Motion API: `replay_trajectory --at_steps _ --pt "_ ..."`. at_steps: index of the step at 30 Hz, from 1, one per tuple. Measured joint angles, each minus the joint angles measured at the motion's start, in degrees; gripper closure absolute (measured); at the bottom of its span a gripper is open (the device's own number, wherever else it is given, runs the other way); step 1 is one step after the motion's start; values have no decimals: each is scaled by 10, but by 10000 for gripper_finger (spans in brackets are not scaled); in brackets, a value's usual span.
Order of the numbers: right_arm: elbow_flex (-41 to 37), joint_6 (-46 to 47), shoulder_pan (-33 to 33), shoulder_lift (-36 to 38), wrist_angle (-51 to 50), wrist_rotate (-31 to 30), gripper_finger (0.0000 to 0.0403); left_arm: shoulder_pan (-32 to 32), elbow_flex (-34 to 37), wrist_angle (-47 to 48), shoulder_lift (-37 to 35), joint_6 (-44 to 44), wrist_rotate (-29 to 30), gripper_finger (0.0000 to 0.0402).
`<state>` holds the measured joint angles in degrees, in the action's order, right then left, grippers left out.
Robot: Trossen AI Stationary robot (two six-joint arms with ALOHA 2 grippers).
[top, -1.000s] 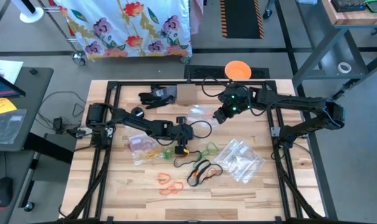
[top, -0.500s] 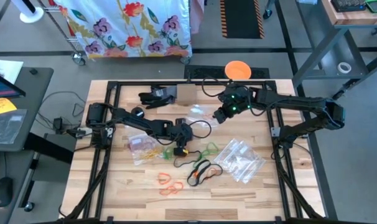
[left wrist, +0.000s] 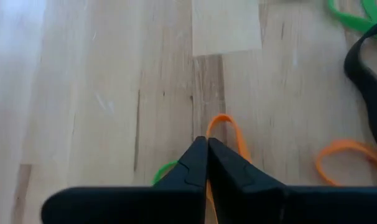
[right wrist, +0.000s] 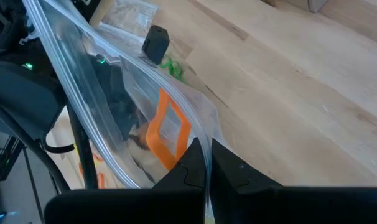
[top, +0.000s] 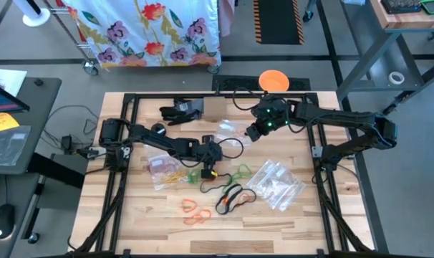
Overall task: Sort rubber bands
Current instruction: Put the orange rubber band into the transparent zip bag
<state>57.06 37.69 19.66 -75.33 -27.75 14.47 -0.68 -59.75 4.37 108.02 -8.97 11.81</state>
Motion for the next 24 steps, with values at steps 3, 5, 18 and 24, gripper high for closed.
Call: replay_trajectory --at_steps 3,5,18,24 --pt "0 0 0 0 -1 6 403 10 -9 4 -15 -3 1 401" --pt "0 -1 0 0 -1 7 403 24 -19 4 -39 -8 1 401" --pt "0 23 -17 -19 -8 -9 403 179 -19 -58 -214 -14 128 401" --pt "12 77 -29 -111 0 24 403 200 -19 -119 -198 -48 243 401"
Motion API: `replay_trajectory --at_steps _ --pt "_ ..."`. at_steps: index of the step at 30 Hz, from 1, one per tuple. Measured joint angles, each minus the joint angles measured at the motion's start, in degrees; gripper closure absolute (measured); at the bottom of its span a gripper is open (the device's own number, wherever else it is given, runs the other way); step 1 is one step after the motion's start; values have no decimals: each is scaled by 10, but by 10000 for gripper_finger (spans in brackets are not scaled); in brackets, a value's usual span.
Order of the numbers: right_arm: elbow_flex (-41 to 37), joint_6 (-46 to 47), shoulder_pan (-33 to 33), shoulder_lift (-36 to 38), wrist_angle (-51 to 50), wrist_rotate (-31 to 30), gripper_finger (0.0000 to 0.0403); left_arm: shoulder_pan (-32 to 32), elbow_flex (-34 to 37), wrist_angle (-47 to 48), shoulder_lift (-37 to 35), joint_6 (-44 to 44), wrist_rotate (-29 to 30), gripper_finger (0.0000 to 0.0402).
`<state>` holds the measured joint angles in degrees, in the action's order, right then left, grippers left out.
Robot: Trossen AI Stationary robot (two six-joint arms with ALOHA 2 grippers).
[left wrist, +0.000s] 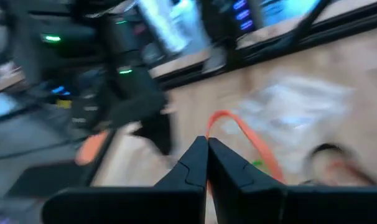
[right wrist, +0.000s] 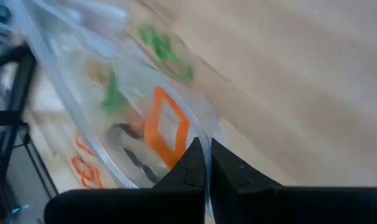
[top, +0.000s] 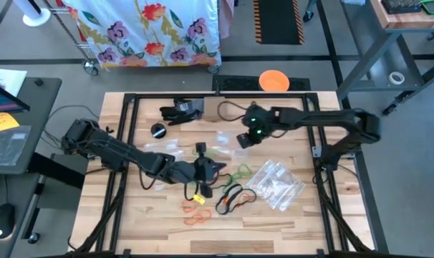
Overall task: Sort rubber bands
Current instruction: Put the orange rubber band into the transparent zip bag
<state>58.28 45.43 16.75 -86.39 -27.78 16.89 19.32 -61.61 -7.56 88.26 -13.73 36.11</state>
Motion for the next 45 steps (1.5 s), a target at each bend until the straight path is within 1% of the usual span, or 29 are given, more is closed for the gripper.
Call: replay_trajectory --at_steps 2,3,6,11,14,17,20,25,28,30,33,37,40,45 --pt "15 -1 0 -35 6 36 403 -5 1 10 1 -1 35 401" --pt "25 -4 -1 -52 9 57 403 -9 1 13 0 1 41 401" --pt "55 -18 -7 -98 12 103 403 -23 1 32 0 18 34 401" --pt "104 -24 -34 -147 10 143 403 -56 1 95 0 66 36 401" --pt "125 -24 -54 -160 5 151 403 -72 1 138 0 97 37 401" --pt "142 -33 -72 -161 2 152 403 -81 1 168 0 117 32 401" --pt "155 -54 -85 -160 0 146 403 -81 1 165 0 112 37 401" --pt "162 -167 -89 -160 4 100 403 -81 1 158 0 100 38 401" --pt "162 -214 -89 -160 8 74 403 -83 1 158 0 99 19 401" --pt "162 -224 -89 -160 19 71 403 -86 1 158 0 99 0 401" --pt "162 -217 -79 -160 25 73 403 -86 1 158 0 100 -2 401" --pt "173 -211 -54 -160 4 69 403 -87 1 159 0 99 -3 401" --pt "174 -212 -39 -160 -8 53 403 -87 1 160 0 100 -16 401" --pt "174 -214 -15 -160 -20 37 403 -86 1 162 0 102 -17 401"
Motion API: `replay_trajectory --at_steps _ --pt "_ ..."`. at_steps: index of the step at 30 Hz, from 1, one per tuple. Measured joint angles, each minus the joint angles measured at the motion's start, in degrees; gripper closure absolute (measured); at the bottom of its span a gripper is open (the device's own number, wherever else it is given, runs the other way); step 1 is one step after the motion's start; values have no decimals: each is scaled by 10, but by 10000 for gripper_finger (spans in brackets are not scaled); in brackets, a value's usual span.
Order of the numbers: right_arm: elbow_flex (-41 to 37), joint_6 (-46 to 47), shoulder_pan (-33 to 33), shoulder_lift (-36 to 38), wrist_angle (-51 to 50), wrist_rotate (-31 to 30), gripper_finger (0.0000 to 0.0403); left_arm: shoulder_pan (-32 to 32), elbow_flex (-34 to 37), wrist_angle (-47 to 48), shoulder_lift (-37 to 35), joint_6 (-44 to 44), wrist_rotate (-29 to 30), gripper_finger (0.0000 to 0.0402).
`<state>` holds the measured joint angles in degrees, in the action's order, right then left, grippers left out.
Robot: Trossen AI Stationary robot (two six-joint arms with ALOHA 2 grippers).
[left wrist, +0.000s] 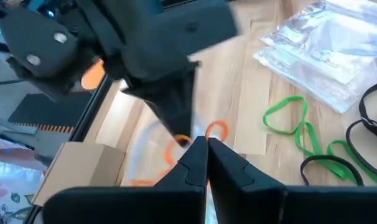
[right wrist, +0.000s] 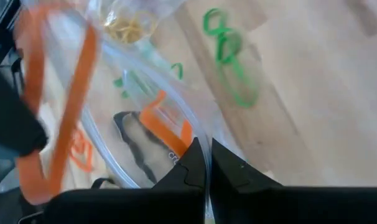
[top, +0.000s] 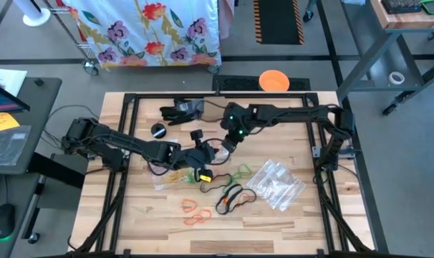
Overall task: Sort rubber bands
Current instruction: Put the orange rubber band into the transparent zip bag
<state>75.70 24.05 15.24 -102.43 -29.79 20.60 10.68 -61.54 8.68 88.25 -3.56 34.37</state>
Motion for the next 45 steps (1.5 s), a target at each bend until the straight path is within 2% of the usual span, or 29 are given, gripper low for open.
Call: replay_trajectory --at_steps 7,12,17,25,33,38,45 --pt "0 3 -3 0 -1 -4 403 -14 0 27 0 29 3 401" --pt "0 3 -26 0 0 -3 403 -16 0 -5 0 15 2 401" --pt "0 5 -29 0 4 -1 403 -13 0 -61 0 -10 -53 401" --pt "0 5 -37 0 2 2 403 -18 0 -58 0 -5 -56 401" --pt "7 10 -40 0 -19 5 403 -33 0 4 0 42 -54 401" --pt "15 9 -40 0 -24 2 403 -41 0 44 0 71 -10 401" --pt "16 9 -37 0 -24 1 403 -43 0 47 0 66 -86 401"
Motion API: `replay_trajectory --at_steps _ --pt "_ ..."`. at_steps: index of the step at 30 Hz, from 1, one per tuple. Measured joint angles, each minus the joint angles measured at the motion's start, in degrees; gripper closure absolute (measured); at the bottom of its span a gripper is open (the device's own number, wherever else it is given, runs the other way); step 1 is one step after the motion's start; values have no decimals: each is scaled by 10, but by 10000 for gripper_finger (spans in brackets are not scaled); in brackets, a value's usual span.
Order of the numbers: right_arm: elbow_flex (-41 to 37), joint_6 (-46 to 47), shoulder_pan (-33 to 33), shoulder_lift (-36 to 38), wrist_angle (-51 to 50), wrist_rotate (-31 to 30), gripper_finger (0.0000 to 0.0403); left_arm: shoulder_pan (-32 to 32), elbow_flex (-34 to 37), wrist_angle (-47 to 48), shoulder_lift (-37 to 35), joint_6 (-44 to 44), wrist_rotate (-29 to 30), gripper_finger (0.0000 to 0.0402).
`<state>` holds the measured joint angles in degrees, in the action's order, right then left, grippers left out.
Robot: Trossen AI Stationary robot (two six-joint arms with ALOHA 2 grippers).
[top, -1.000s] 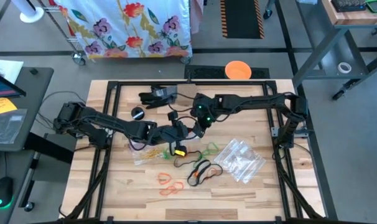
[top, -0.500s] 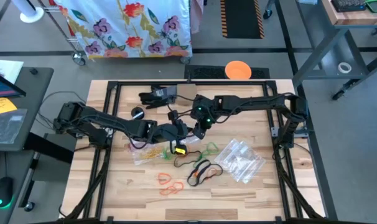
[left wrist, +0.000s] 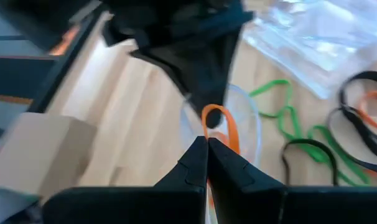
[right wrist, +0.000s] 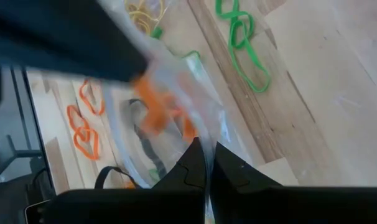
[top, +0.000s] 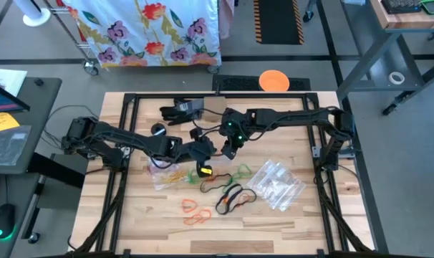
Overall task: Sort rubber bands
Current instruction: Put the orange rubber band into the transparent zip bag
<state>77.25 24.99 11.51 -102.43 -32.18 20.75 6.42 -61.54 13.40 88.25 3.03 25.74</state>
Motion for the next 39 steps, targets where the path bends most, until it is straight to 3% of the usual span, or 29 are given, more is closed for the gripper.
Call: replay_trajectory --at_steps 5,12,18,25,30,39 --pt "0 5 3 0 13 0 403 -3 0 1 3 7 -53 401" --pt "0 5 1 0 13 0 403 -17 -1 -8 47 -2 -62 401" --pt "0 5 1 0 7 0 403 -22 -4 -26 61 -11 0 393" --pt "0 5 1 0 2 0 403 -6 -3 -40 58 -18 2 322" --pt "0 5 8 0 -15 0 403 5 -3 -37 43 -52 54 280" --pt "0 0 34 21 -62 -42 403 42 -3 -25 -13 -43 92 273"
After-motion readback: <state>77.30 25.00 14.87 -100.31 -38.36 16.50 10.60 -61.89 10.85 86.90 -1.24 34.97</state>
